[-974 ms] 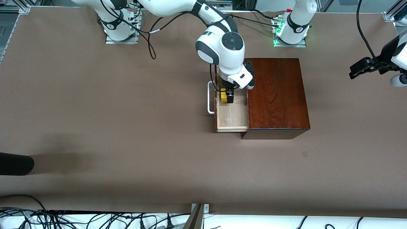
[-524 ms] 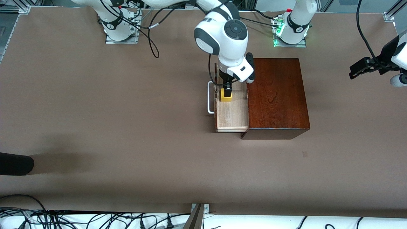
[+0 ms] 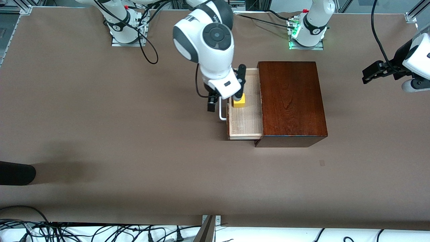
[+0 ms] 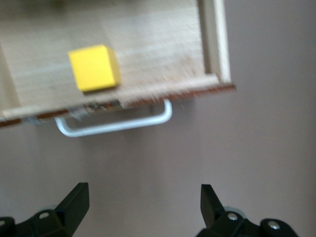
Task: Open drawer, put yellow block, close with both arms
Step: 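Withdraw the right gripper while the left gripper moves toward the drawer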
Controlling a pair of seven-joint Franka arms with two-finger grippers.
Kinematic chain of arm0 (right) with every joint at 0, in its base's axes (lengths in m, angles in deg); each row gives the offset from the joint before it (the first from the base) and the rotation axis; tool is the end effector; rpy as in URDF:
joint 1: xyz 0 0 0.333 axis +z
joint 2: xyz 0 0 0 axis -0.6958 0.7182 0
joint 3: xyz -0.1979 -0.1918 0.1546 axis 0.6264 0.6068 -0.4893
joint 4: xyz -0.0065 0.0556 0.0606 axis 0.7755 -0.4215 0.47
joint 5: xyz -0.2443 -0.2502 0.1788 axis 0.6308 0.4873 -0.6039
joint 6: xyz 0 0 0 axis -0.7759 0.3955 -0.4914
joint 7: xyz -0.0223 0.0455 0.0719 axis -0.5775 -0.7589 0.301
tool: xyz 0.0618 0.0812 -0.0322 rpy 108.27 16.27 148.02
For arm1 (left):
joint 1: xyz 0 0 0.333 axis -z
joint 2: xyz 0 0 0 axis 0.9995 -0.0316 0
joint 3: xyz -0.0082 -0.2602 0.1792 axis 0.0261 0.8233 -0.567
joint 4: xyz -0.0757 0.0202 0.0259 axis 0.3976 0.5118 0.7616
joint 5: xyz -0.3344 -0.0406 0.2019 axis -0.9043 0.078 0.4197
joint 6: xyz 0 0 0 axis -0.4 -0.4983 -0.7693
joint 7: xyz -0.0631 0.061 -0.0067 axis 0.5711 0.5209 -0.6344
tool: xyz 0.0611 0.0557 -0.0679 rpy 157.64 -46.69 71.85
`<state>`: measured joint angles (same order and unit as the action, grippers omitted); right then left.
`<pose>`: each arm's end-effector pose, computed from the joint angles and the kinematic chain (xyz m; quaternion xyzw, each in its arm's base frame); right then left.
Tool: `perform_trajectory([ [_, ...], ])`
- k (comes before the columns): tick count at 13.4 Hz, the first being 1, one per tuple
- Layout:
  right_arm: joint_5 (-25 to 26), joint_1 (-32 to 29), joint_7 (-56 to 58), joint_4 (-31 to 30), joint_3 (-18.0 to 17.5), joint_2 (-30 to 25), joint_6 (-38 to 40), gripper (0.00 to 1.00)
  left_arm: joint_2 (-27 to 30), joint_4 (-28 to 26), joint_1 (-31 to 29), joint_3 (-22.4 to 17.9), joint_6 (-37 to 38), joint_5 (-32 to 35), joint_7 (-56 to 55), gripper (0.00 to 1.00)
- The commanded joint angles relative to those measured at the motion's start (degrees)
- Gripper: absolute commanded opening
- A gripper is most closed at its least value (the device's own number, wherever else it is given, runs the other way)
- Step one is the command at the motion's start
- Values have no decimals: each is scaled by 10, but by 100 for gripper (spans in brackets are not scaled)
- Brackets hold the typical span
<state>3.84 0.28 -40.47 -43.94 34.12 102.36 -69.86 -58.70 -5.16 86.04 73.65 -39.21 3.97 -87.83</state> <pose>0.5447 0.5104 0.4532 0.7715 0.6356 -0.0117 0.0262 0.5555 -0.0297 0.6313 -0.9959 -0.0722 0.0460 0.0302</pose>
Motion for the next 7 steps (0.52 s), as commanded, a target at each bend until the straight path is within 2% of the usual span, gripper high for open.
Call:
perform_trajectory([
  [1, -11, -37, -5, -8, 12, -17, 22, 100, -5, 23, 0, -3, 5, -15, -11, 100],
  [2, -14, -59, -4, -8, 12, -18, 23, 100, -6, 24, 2, -3, 4, -17, -12, 100],
  [5, -45, -119, -5, -30, 15, -45, 21, 100, -10, 22, -7, -7, 4, -82, -11, 100],
  [7, -72, -150, -24, -85, 16, -88, 11, 100, -12, 22, -7, -8, 4, -86, -13, 100],
])
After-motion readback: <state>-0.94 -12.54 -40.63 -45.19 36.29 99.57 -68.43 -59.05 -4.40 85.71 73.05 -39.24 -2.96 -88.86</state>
